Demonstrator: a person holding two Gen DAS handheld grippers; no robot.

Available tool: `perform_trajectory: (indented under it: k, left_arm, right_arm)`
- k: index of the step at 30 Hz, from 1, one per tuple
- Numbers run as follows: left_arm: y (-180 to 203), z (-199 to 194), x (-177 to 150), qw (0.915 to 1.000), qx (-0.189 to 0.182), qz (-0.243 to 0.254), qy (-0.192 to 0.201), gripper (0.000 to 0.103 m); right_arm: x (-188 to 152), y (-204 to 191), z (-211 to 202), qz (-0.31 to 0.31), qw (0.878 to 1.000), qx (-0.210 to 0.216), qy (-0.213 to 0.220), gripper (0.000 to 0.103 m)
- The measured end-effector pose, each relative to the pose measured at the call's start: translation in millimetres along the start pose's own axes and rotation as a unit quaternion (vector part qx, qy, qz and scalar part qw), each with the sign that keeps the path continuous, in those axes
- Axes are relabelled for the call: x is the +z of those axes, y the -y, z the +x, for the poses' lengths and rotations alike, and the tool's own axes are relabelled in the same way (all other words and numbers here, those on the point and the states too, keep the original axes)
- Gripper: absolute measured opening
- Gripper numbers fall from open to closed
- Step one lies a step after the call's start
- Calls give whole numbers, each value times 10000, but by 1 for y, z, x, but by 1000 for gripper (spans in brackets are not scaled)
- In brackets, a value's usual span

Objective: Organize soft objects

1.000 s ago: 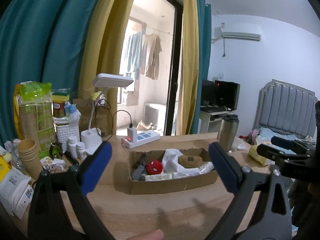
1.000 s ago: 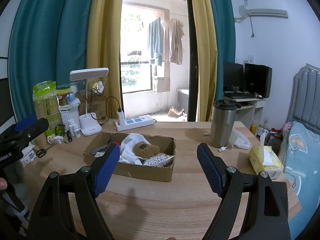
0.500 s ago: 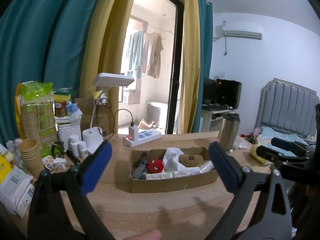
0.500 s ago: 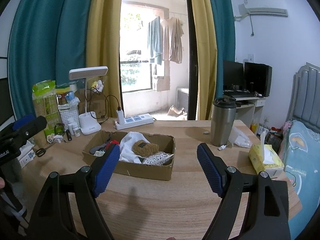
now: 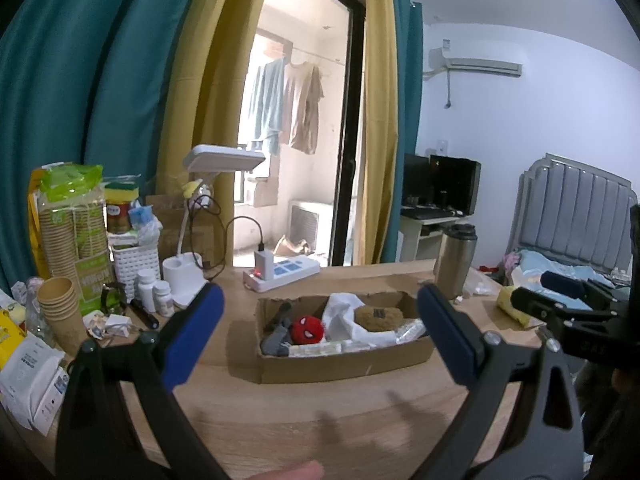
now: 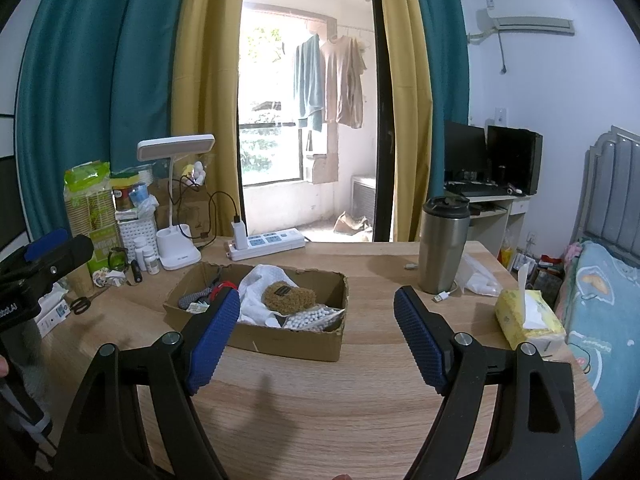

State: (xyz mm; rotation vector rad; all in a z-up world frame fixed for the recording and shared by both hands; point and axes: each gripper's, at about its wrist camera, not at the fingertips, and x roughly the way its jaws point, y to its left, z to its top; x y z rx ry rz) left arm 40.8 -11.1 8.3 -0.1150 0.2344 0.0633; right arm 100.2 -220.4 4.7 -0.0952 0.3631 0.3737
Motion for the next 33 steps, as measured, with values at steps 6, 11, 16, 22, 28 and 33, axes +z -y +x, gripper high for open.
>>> perform_trajectory:
  k: [6, 11, 16, 22, 28, 33]
  left_arm:
    - [3, 1, -1, 10000, -49, 41, -30, 98]
    - [3, 2, -2, 10000, -60, 36, -48, 98]
    - [3, 1, -1, 10000, -60, 41, -41, 98]
    - [4, 2, -2, 9999, -70, 61, -66, 98]
    - [7, 2, -4, 9999, -128, 63, -52, 98]
    - [11, 7, -4, 9997, -204, 110, -94, 98]
  right_arm:
    - [-1, 0, 1, 2, 10000, -2, 4, 82]
    - [0, 0, 0, -3, 10000, -3, -1, 82]
    - [0, 0, 0, 0, 10000, -5, 5, 82]
    - [-1, 1, -1, 14, 10000, -8, 15, 82]
    - [-3, 3, -1, 22, 10000, -10, 10, 82]
    - [-5, 0, -1, -72, 10000, 51, 6, 82]
